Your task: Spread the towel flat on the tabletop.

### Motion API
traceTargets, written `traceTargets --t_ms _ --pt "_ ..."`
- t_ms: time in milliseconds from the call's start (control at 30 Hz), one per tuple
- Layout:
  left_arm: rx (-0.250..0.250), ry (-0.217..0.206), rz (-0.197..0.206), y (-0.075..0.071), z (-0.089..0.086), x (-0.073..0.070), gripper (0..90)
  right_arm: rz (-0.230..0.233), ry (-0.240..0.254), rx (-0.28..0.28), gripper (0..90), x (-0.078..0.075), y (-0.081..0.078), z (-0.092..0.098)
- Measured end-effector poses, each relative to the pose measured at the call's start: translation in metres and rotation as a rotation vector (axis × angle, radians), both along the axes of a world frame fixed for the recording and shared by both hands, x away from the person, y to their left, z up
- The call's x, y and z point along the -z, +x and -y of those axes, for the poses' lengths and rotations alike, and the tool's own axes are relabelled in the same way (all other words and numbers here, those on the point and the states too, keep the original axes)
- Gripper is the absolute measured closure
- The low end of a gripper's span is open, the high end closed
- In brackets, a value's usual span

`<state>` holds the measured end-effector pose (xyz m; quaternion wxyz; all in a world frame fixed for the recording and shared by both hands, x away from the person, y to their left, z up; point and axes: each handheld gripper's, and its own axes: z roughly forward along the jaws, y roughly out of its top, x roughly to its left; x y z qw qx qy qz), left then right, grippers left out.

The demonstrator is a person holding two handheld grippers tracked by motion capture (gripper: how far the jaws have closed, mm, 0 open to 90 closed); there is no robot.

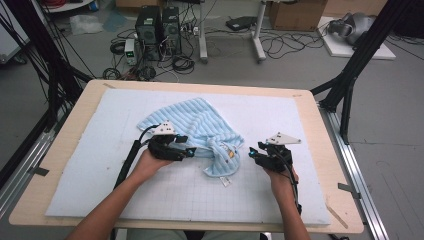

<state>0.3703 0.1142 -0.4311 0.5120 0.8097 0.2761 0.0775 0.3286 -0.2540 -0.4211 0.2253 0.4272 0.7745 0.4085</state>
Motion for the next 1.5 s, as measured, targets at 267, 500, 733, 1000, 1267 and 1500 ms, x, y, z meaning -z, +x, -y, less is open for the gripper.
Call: traceTargets --t_ms 267,500,733,1000,1267,1500 --pt "0.056 0.142 0.014 -0.007 0.018 0.014 44.9 -0.003 0.002 -0.005 56.2 0.001 0.0 0.0" --pt "0.022 0.206 0.06 -0.005 0.01 0.012 86.5 -0.01 0.003 -0.004 56.3 0.001 0.001 0.0" --pt "-0.054 0.14 0.052 -0.001 -0.019 0.006 86.7 -0.012 0.002 -0.009 56.5 0.002 0.002 0.0" --pt "-0.172 0.091 0.05 0.005 -0.055 0.001 86.3 -0.014 0.0 -0.023 56.8 0.002 0.002 -0.003" --pt "-0.299 0.129 0.06 0.011 -0.084 0.004 86.3 -0.016 0.002 -0.048 57.5 0.004 0.003 -0.012" --pt "-0.428 0.106 0.01 0.015 -0.097 0.006 57.8 -0.003 0.025 -0.071 59.3 0.003 0.008 -0.025"
